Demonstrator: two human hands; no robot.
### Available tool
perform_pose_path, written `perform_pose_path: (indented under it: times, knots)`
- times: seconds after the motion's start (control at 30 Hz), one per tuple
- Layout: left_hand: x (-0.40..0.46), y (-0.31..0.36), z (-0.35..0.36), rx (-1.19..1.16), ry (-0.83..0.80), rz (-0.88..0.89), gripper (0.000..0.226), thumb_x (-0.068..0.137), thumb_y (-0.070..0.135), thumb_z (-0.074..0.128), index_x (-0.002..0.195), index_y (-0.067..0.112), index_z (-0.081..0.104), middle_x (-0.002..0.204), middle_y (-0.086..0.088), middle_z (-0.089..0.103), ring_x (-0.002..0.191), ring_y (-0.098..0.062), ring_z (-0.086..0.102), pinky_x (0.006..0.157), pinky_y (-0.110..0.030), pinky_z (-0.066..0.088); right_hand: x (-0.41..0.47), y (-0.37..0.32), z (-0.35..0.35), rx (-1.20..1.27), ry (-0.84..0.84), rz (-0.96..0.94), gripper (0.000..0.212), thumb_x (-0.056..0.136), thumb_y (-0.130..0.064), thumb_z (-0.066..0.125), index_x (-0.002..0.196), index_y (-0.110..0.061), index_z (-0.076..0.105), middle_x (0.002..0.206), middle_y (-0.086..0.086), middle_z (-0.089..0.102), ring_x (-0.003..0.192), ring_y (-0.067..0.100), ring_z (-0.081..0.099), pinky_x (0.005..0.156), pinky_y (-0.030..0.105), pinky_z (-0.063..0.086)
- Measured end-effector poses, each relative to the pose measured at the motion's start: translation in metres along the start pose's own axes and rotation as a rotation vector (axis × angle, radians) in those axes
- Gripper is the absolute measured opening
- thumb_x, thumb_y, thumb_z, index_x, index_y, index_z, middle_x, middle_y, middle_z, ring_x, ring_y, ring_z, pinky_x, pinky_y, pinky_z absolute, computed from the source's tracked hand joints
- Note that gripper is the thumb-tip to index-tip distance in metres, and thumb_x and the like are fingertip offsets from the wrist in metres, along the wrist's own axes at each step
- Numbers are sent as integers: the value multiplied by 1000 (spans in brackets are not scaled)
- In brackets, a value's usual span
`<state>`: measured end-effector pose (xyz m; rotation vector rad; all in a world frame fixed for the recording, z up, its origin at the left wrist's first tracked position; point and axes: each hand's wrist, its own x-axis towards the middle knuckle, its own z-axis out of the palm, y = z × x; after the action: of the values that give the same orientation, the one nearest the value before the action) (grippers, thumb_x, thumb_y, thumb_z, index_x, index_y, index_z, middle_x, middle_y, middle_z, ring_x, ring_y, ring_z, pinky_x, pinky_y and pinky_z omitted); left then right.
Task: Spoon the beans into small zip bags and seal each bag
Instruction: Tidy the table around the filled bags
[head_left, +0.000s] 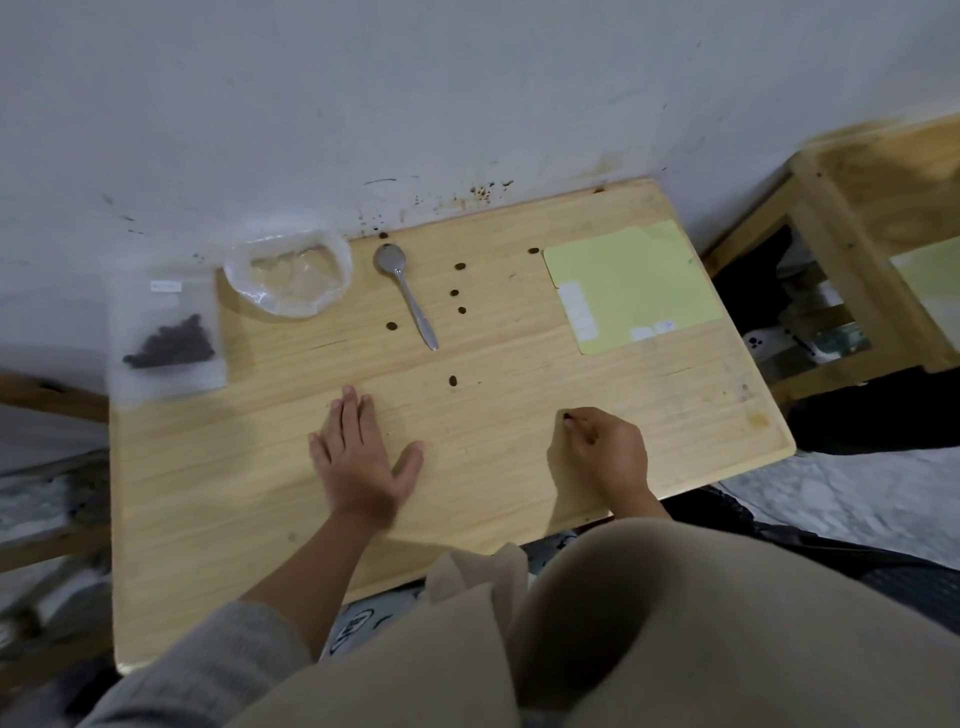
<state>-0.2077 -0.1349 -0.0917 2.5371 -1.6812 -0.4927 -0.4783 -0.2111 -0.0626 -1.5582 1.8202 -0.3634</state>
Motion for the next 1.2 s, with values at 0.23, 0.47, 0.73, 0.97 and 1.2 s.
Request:
perform_pose_path:
  times: [0.23, 0.47, 0.73, 0.97, 1.2]
  knots:
    - [1, 1, 0, 11, 8, -6, 89, 77, 65, 34, 145, 8, 27, 157, -10, 19, 143, -29, 17, 110, -60, 15, 25, -17, -6, 92, -112, -9, 10, 86, -9, 51, 77, -7, 50, 61, -3, 47, 58, 12, 42, 52, 27, 33]
    - [4, 2, 0, 13, 24, -28, 91, 74, 65, 36, 144, 8, 29, 156, -10, 20, 143, -29, 17, 110, -58, 18, 52, -39, 4, 281, -239, 39, 28, 93, -13, 48, 65, -14, 43, 63, -2, 44, 59, 11, 40, 56, 24, 35]
    - [5, 3, 0, -12, 28, -54, 96, 67, 67, 38, 143, 9, 33, 156, -8, 21, 143, -27, 18, 110, -57, 17, 53, -68, 20, 399, -516, 49, 37, 89, 10, 34, 76, -8, 64, 66, 5, 56, 39, 8, 47, 33, 21, 34]
    - [3, 4, -2, -43, 60, -34, 93, 66, 65, 42, 138, 7, 41, 152, -11, 31, 139, -30, 27, 105, -59, 25, 57, -83, 42, 88, -394, -268, 18, 89, -17, 59, 81, -10, 73, 64, -7, 60, 60, 6, 53, 60, 19, 40]
    - [3, -1, 1, -50, 42, -20, 91, 70, 66, 41, 141, 9, 37, 154, -10, 26, 140, -29, 24, 106, -60, 25, 62, -95, 61, -111, -392, -347, 28, 86, -34, 63, 112, -26, 69, 112, -4, 71, 104, 13, 64, 88, 29, 52]
